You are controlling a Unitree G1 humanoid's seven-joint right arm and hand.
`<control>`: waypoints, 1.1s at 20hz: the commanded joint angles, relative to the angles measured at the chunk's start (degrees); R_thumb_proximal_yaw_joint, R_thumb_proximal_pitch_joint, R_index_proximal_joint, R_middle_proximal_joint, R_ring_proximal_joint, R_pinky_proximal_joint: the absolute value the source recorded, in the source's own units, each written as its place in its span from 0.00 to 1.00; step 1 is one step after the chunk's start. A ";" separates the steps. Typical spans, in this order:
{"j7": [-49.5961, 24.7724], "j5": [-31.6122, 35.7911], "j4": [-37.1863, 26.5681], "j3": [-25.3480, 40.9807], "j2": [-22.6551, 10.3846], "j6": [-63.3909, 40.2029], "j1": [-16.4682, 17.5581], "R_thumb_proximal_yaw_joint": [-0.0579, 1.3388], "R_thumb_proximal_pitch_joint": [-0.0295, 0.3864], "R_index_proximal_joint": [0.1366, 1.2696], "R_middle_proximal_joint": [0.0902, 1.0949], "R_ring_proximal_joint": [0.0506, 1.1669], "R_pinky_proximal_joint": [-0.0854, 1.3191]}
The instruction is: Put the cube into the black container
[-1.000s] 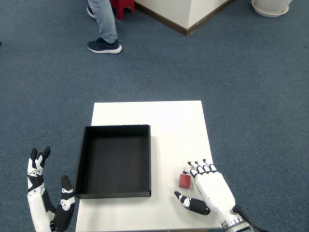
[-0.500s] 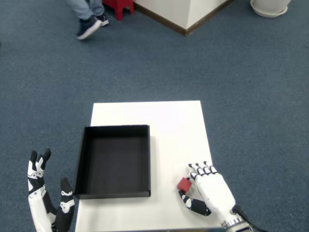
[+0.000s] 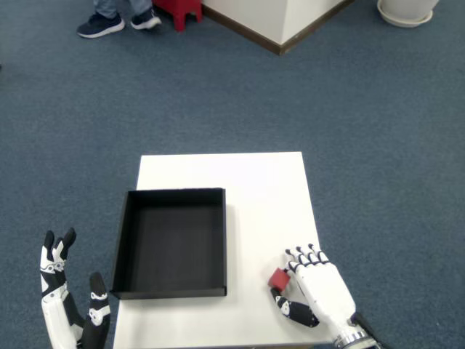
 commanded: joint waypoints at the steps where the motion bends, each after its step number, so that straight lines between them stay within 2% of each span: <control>1: -3.24 0.17 -0.65 -0.38 -1.02 0.42 -1.46 0.89 0.55 0.80 0.17 0.16 0.14; 10: -7.43 -0.37 -0.76 -0.03 -0.88 -1.36 -1.38 0.90 0.56 0.78 0.17 0.15 0.16; 15: -14.80 -0.91 -3.46 0.91 -0.43 -4.87 -0.91 0.90 0.56 0.78 0.17 0.15 0.15; 19: -24.17 -2.26 -11.36 3.69 0.79 -9.90 0.93 0.90 0.55 0.79 0.18 0.15 0.15; 22: -25.58 -2.18 -18.49 4.45 1.02 -11.99 3.76 0.90 0.56 0.79 0.19 0.16 0.15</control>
